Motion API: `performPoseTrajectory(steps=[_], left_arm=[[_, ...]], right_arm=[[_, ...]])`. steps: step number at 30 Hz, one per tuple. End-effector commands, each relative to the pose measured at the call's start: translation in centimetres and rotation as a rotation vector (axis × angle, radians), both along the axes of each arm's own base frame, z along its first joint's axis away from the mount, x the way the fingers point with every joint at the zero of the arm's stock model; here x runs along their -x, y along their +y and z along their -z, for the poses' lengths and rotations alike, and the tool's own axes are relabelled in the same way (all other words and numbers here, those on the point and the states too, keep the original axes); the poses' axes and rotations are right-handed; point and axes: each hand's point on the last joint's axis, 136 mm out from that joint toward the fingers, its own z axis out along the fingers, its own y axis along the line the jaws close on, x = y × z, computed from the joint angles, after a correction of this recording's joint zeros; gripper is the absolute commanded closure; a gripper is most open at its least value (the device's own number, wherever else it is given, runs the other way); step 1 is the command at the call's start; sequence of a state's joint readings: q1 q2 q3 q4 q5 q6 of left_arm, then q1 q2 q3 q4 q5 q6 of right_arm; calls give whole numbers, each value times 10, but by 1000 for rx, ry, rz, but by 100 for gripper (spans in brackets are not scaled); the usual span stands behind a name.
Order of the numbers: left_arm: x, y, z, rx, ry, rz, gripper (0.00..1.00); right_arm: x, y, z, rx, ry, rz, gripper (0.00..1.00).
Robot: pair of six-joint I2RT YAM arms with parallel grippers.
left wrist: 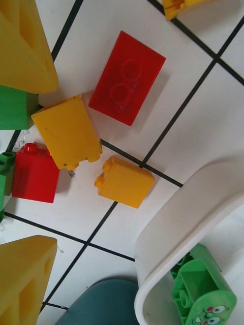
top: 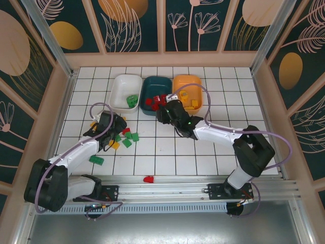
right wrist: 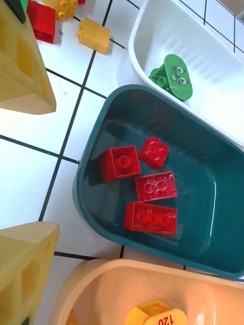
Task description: Sort the legos into containers by color
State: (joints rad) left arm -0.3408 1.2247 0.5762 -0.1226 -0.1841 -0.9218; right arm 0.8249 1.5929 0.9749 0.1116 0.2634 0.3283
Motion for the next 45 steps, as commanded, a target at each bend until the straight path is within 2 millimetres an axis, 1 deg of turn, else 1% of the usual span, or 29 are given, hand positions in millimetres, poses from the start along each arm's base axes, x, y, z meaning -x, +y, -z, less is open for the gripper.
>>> performPoseTrajectory(steps=[1,4,9,12,17,20,24,25,26,29,30,31,33,38,40,42,45], left_arm=[[-7,-3,-2,47,-16,-22,29],[-8,-4,5,49,8,-29,29],[-9,0,12,28,39,-47,29],[-9,3,15,21,44,-56,28],[-15,5,27,14,70,-53,29],[-20,5,32,1,75,-48,34],[-24,5,34,-6,77,-42,36],[-25,5,34,-7,77,-37,38],[-25,4,34,-7,74,-34,42],[-25,5,38,-20,85,-27,47],[-25,5,39,-23,88,-26,51],[-24,5,41,-23,91,-25,53],[-23,5,43,-25,96,-22,54],[-21,4,45,-26,100,-8,57],[-21,3,43,-18,96,0,58],[-21,2,37,-15,84,9,58],[-25,1,21,-16,49,19,58]], right_arm=[[2,-5,-17,-55,-41,34,41],[4,-8,-19,-60,-44,38,41],[5,-11,-24,-66,-57,40,41],[5,-12,-23,-64,-58,45,41],[5,-10,-22,-66,-55,39,41],[7,-12,-21,-60,-54,42,41],[9,-15,-20,-56,-54,48,42],[9,-16,-19,-55,-53,47,42],[10,-16,-18,-55,-52,48,42],[11,-16,-17,-56,-48,42,43],[12,-17,-17,-58,-47,41,43],[12,-18,-17,-57,-47,42,43],[13,-18,-19,-60,-51,40,43],[15,-19,-24,-69,-57,33,44],[15,-20,-25,-69,-59,36,44],[16,-20,-25,-68,-60,39,44],[15,-21,-26,-69,-64,42,44]])
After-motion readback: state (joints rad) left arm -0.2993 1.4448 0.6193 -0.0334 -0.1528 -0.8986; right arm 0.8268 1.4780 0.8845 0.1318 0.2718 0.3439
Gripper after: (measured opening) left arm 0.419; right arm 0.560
